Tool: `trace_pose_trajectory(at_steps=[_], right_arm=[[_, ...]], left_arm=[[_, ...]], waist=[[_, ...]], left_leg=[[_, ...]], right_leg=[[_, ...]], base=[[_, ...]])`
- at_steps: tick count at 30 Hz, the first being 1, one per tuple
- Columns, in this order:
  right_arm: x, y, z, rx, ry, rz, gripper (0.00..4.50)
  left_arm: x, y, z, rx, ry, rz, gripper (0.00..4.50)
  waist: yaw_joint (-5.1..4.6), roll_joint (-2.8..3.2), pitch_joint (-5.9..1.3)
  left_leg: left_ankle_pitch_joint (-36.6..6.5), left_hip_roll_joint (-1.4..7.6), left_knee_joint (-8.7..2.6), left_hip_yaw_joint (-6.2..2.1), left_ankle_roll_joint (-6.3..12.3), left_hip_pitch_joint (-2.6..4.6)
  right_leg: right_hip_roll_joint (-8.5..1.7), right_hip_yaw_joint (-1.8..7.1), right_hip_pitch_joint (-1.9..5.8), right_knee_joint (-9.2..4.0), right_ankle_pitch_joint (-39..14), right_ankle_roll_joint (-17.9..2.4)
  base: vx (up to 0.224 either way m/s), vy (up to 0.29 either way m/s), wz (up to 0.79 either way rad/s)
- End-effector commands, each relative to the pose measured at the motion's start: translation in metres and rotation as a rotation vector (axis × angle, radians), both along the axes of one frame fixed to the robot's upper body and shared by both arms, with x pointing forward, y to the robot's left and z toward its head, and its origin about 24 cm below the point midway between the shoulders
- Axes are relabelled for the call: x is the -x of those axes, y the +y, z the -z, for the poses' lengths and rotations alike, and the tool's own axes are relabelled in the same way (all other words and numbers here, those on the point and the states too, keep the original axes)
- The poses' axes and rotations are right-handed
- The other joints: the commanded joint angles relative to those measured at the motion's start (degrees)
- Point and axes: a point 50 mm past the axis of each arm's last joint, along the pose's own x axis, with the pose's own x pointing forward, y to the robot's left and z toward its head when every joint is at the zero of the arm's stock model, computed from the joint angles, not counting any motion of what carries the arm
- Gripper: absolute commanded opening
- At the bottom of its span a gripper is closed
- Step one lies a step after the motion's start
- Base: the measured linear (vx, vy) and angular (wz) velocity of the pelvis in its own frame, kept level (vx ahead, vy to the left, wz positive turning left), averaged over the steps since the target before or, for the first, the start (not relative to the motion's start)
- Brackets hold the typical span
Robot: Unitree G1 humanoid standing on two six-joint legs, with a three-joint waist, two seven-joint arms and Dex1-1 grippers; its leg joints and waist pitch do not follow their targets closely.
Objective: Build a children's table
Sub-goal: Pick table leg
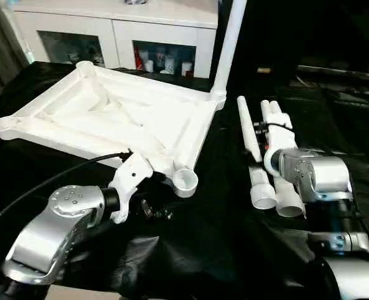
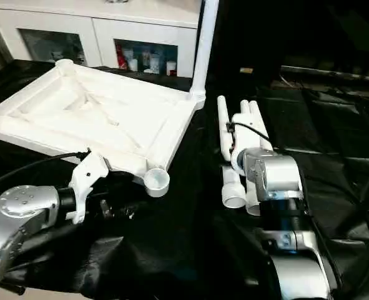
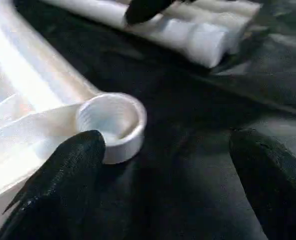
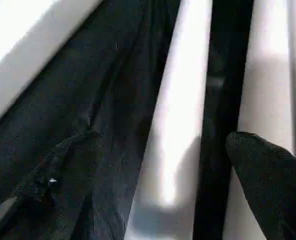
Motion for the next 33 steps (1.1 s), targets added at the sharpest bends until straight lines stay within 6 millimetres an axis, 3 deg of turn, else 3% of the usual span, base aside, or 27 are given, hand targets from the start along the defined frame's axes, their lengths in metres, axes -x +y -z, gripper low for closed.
trace_pose_trajectory(at_steps=[1,6,13,26,33], right_arm=[[-0.002,-0.001,0.0,0.005,0.021,0.01,4.42],[-0.001,0.004,0.007,-0.024,0.105,-0.012,4.42],[0.003,0.005,0.018,-0.047,0.196,-0.026,3.79],[0.002,0.005,0.025,-0.064,0.227,-0.008,2.78],[0.001,0.002,0.027,-0.097,0.194,0.051,2.2]], left_arm=[[0.003,-0.003,-0.003,0.007,0.003,0.033,4.5],[0.005,-0.004,-0.009,0.012,0.006,0.059,4.5],[0.007,-0.004,-0.014,0.008,0.011,0.08,4.5],[0.006,-0.003,-0.017,-0.001,0.0,0.078,4.5],[-0.017,0.002,-0.015,-0.088,-0.115,-0.133,4.5]], waist=[[-0.1,0.61,-3.88],[-0.1,0.51,-3.81],[-0.09,0.49,-3.63],[-0.09,0.41,-3.76],[0.07,0.37,-3.81]], left_leg=[[-7.34,1.24,-3.35,-0.17,-2.75,0.47],[-8.07,1.11,-3.26,-0.18,-3.0,0.45],[-10.66,1.11,-3.21,-0.26,-3.56,0.51],[-9.98,1.11,-3.12,-0.26,-3.83,0.46],[-10.49,1.07,-3.13,-0.33,-3.99,0.47]], right_leg=[[-3.76,2.99,3.03,-3.43,-6.5,-9.04],[-3.72,3.04,2.97,-3.55,-8.97,-8.14],[-3.78,3.03,2.66,-3.99,-14.07,-6.91],[-3.74,3.0,2.7,-3.73,-12.93,-7.18],[-3.8,2.99,2.79,-3.92,-14.29,-5.93]], base=[[0.0,0.0,0.0],[0.0,0.0,0.0],[0.0,0.0,0.0],[0.0,0.0,0.0],[0.0,0.0,0.0]])
